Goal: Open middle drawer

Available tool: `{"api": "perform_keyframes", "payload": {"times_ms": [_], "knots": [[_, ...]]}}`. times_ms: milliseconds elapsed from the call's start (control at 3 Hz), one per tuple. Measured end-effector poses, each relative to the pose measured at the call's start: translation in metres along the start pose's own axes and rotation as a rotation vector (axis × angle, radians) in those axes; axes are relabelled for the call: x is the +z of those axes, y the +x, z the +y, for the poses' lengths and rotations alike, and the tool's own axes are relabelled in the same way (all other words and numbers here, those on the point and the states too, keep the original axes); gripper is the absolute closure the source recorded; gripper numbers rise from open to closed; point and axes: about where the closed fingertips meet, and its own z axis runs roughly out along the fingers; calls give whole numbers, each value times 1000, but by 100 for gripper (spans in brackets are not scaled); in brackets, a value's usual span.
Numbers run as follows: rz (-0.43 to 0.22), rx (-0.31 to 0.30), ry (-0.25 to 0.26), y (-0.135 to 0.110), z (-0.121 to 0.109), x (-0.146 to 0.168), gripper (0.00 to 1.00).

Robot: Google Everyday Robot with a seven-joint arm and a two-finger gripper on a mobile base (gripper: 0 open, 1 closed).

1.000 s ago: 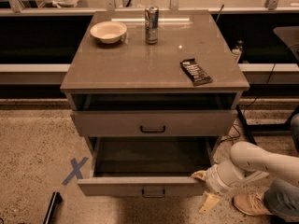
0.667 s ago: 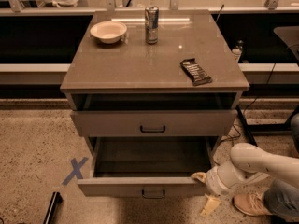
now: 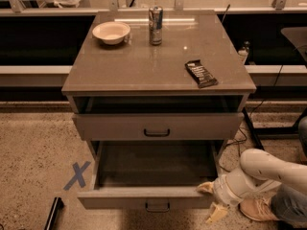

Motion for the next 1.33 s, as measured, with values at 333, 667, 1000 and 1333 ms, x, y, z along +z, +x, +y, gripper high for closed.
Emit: {"api": "perform_keyframes", "payload": {"times_ms": [333,667,1000,1333], "knots": [[-45,-22,-14,-5,9,-6,41],[-71,-42,-18,-10,12,-11,31],[-89,-51,16,-15,9,-21,13],[-135,-51,102,-21,2,-36,0]]}}
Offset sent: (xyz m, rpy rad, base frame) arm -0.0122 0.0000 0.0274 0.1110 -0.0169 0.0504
